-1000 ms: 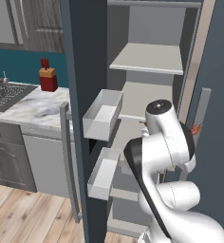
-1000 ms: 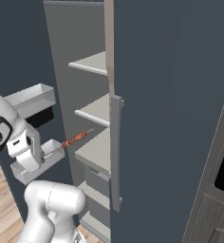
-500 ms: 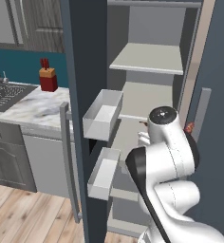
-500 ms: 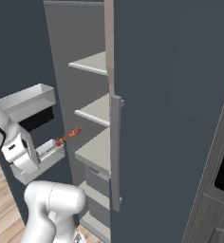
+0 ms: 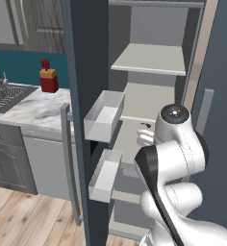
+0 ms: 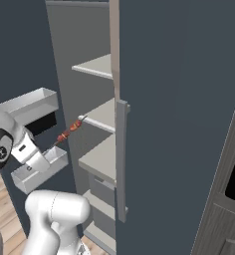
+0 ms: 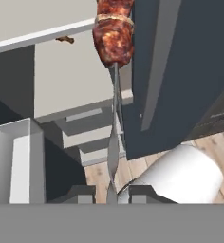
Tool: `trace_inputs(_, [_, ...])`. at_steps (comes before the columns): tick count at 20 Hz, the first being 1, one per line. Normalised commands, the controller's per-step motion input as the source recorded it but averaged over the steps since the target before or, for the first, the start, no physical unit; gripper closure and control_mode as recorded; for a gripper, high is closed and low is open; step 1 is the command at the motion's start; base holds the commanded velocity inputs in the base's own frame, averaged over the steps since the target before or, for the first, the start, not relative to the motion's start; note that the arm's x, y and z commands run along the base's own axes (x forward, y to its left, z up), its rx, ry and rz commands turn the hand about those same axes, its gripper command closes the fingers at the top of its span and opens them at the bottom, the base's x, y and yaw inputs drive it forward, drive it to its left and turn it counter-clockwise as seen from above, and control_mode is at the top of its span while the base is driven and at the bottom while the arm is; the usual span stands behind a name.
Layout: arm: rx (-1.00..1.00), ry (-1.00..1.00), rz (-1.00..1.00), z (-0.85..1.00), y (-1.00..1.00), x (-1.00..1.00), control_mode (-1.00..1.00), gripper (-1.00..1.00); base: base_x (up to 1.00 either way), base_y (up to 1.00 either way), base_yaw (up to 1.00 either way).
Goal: Store the kebab skewer in the freezer for long-term storage. Close the freezer door after placing the cooked food.
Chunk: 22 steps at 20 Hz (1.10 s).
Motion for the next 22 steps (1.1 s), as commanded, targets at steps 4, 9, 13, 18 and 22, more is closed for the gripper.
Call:
trace_inputs(4, [0.00, 0.00, 0.12, 0.00, -0.01, 0.38, -1.00, 1.00, 0.00, 0.00, 0.00])
trace_inputs(9, [0.00, 0.00, 0.02, -0.04, -0.08, 0.44, -1.00, 1.00, 0.00, 0.00, 0.00])
trace_inputs(13, [-0.01, 0.00, 0.00, -0.14, -0.20, 0.50, -1.00, 1.00, 0.00, 0.00, 0.00])
trace_inputs(18, [0.00, 0.00, 0.00, -0.09, -0.33, 0.50, -1.00, 1.00, 0.00, 0.00, 0.00])
trace_inputs(22, [0.00, 0.00, 0.00, 0.00, -0.07, 0.45, -1.00, 1.00, 0.00, 0.00, 0.00])
